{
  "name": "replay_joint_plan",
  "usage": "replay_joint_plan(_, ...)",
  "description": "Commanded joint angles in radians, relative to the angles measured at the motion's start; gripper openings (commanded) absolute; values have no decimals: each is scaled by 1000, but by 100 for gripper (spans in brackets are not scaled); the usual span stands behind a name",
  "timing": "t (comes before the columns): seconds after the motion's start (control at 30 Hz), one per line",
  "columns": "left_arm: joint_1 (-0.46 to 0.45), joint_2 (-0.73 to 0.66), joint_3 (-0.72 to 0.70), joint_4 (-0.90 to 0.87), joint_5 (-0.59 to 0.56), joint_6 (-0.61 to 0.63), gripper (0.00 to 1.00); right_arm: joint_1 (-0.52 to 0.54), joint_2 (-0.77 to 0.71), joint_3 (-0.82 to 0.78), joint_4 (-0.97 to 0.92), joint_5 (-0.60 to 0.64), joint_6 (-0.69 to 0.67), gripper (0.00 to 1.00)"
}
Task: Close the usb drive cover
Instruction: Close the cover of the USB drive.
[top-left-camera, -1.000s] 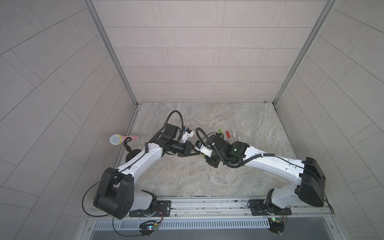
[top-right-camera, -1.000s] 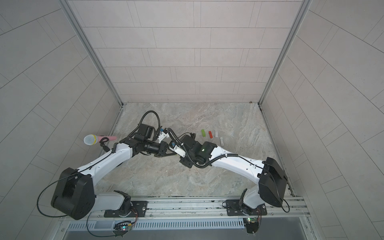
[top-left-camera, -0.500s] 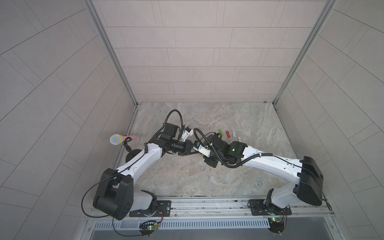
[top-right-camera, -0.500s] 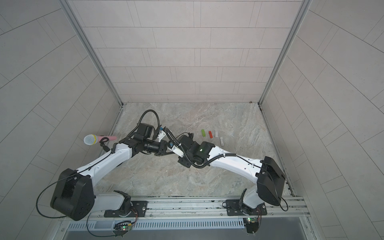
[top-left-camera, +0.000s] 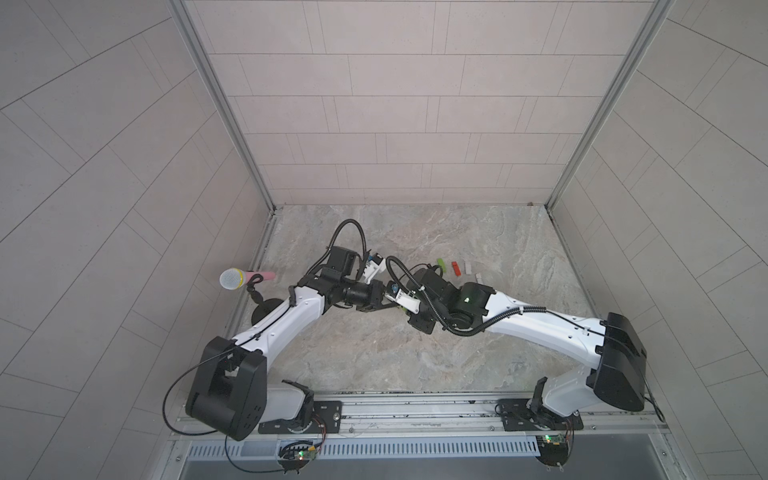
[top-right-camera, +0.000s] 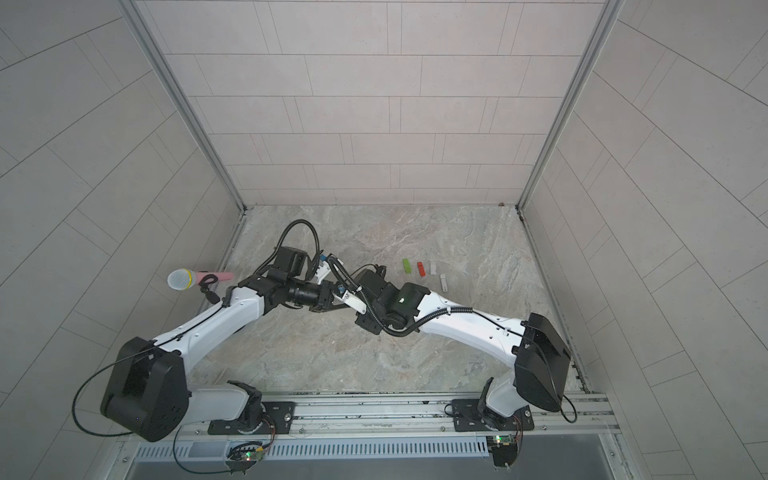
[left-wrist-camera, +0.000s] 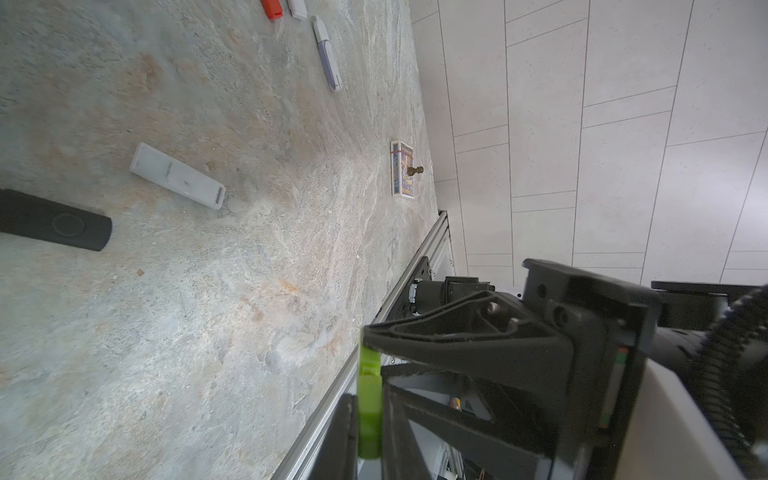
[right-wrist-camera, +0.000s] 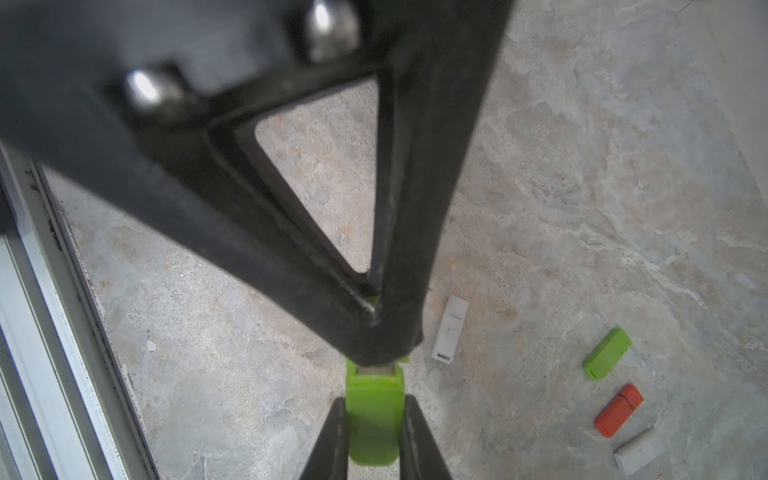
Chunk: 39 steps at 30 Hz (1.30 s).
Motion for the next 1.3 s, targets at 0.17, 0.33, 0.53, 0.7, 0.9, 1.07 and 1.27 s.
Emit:
replay_joint_plan(0.17, -7, -8, -10, 2, 4, 30, 6, 10, -23, 39, 52, -9, -14, 10)
replay_joint_plan(0.33, -12, -5, -16, 0, 8, 36, 7, 10, -34, 42, 95, 0, -36, 10)
replay_joint_plan(0.53, -18, -3, -19, -25, 9, 58, 7, 10, -37, 68, 124, -38, -60, 10)
replay_joint_plan(0.7, -19, -11, -16, -26, 7, 58, 7, 10, -25, 82, 144, -63, -73, 10)
replay_joint_plan(0.9, -21, -13, -15, -27, 17, 54, 7, 10, -21, 86, 189, -60, -113, 8)
replay_joint_plan(1.07, -27, -23, -15, -25, 14, 47, 7, 10, -26, 95, 230, -81, -112, 8)
replay_joint_plan(1.27, -42, -33, -22, -3, 28, 24, 7, 10, -36, 102, 307, -152, -110, 7)
